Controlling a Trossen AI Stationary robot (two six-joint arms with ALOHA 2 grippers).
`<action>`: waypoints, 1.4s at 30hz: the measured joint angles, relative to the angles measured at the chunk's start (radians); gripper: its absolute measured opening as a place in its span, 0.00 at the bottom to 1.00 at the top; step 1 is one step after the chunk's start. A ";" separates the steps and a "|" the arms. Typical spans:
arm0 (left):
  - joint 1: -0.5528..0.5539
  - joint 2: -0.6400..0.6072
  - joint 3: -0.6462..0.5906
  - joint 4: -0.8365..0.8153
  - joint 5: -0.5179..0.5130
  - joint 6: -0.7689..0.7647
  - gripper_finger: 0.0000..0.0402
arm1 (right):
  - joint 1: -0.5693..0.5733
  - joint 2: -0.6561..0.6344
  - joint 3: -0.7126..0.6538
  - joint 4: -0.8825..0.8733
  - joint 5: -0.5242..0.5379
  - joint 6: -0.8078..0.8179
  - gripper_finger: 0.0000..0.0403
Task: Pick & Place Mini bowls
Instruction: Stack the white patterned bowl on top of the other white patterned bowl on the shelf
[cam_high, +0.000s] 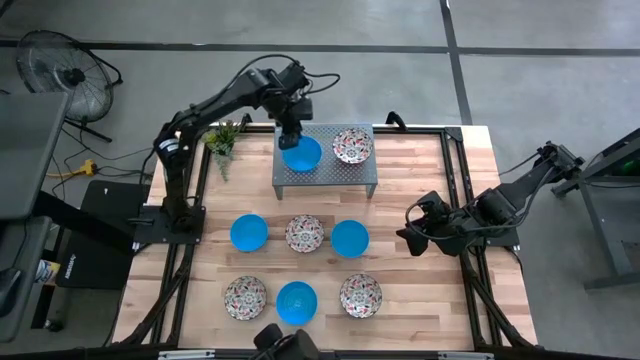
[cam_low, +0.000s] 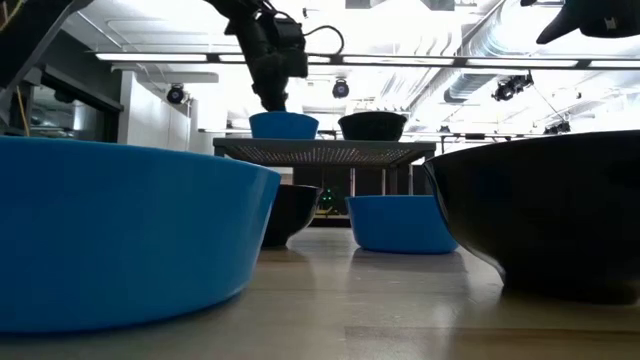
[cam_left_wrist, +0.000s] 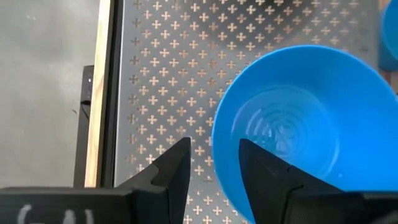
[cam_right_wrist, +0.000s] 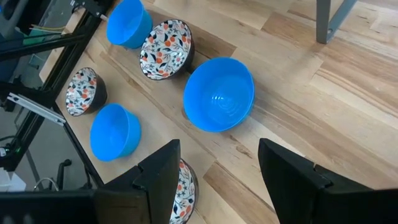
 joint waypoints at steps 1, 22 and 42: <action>0.000 -0.007 0.000 -0.005 0.000 0.000 0.33 | 0.000 0.000 0.000 0.000 0.001 0.000 0.51; -0.197 -0.190 0.000 -0.101 -0.014 -0.038 0.33 | 0.001 0.000 0.000 0.039 -0.176 -0.233 0.51; -0.638 -0.400 -0.338 0.144 -0.175 -0.338 0.33 | 0.281 0.116 0.000 0.102 -0.126 -0.206 0.51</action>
